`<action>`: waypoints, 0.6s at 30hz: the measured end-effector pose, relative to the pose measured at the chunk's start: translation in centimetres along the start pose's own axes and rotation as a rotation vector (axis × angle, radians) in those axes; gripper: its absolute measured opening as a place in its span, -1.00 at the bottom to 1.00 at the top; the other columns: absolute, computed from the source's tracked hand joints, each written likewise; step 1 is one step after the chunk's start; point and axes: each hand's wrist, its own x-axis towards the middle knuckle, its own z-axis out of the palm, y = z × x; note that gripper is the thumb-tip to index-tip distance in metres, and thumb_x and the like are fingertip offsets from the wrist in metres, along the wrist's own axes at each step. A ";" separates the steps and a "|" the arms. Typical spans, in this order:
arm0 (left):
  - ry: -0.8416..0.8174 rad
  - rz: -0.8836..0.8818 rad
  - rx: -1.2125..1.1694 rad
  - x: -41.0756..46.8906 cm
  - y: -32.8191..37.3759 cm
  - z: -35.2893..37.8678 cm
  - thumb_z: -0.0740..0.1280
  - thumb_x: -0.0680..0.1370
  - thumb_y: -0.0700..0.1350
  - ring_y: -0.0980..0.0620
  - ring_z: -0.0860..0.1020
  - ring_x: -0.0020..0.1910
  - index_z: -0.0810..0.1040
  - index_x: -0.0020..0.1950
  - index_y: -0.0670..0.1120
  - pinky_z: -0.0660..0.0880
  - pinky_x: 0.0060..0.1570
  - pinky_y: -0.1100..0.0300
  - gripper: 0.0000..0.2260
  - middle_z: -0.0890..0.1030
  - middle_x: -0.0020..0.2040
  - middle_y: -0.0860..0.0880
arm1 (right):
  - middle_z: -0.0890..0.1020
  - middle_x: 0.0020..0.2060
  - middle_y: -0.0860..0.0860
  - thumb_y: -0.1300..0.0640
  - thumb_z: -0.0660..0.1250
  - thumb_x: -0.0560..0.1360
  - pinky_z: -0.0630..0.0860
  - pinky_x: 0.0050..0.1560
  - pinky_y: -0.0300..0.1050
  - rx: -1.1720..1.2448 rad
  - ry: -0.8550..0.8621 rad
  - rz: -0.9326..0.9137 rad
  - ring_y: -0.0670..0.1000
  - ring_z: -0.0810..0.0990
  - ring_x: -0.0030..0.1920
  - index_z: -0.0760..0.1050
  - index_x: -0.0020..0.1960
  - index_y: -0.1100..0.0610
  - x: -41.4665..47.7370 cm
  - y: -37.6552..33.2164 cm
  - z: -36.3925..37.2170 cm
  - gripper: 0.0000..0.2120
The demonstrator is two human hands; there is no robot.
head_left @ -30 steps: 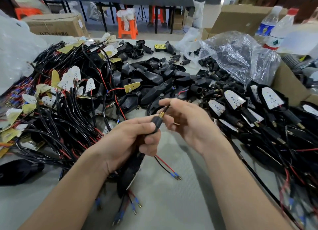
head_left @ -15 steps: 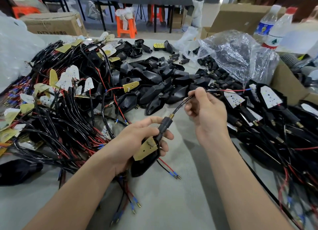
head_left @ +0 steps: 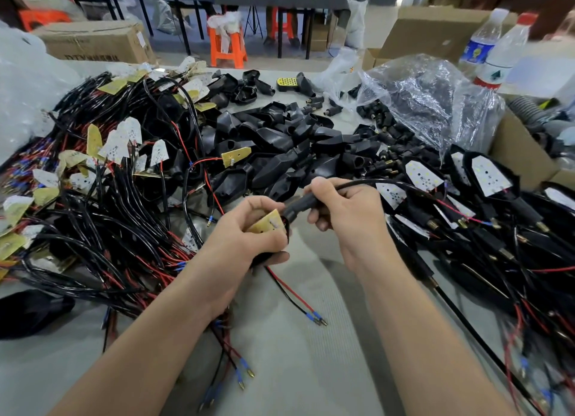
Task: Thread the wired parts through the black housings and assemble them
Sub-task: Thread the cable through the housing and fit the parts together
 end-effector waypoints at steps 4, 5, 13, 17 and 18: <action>0.200 0.064 0.074 0.2 0.2 -0.7 0.45 0.53 -0.30 0.11 0.61 -0.37 0.65 -0.21 0.09 0.50 -0.48 0.25 -0.72 0.68 -0.24 0.06 | 0.65 -0.36 0.08 0.24 0.40 0.58 0.44 -0.46 -0.25 0.202 -0.027 0.088 0.00 0.56 -0.43 0.63 -0.16 0.18 0.3 -0.5 -0.7 -0.86; 0.215 0.074 0.038 0.4 0.3 -0.8 0.43 0.56 -0.28 0.10 0.63 -0.37 0.65 -0.25 0.10 0.49 -0.50 0.25 -0.70 0.69 -0.24 0.03 | 0.65 -0.35 0.07 0.26 0.39 0.58 0.47 -0.43 -0.26 0.242 -0.063 0.108 -0.02 0.58 -0.42 0.64 -0.15 0.17 0.3 -0.5 -0.7 -0.86; 0.301 0.135 -0.044 0.2 1.0 -1.0 0.30 0.66 -0.05 0.06 0.66 -0.30 0.69 -0.24 0.04 0.50 -0.45 0.25 -0.69 0.71 -0.22 0.00 | 0.75 -0.05 0.11 0.55 0.28 0.41 0.56 -0.01 -0.17 0.408 -0.377 0.114 0.00 0.68 -0.11 0.72 -0.27 0.11 -0.3 -0.7 -1.1 -0.59; 0.305 0.140 -0.025 0.2 0.8 -1.3 0.36 0.60 -0.09 0.01 0.63 -0.29 0.62 -0.25 0.02 0.47 -0.48 0.23 -0.78 0.67 -0.22 -0.04 | 0.75 -0.04 0.09 0.54 0.31 0.31 0.57 0.01 -0.17 0.399 -0.431 0.105 0.00 0.71 -0.05 0.74 -0.21 0.09 -0.6 -0.7 -1.2 -0.59; 0.308 0.144 -0.021 0.2 0.7 -1.3 0.37 0.57 -0.07 -0.01 0.61 -0.30 0.61 -0.26 0.00 0.45 -0.49 0.21 -0.80 0.65 -0.23 -0.06 | 0.75 -0.04 0.09 0.59 0.28 0.33 0.59 0.02 -0.18 0.390 -0.439 0.105 0.00 0.71 -0.03 0.74 -0.20 0.08 -0.6 -0.6 -1.2 -0.54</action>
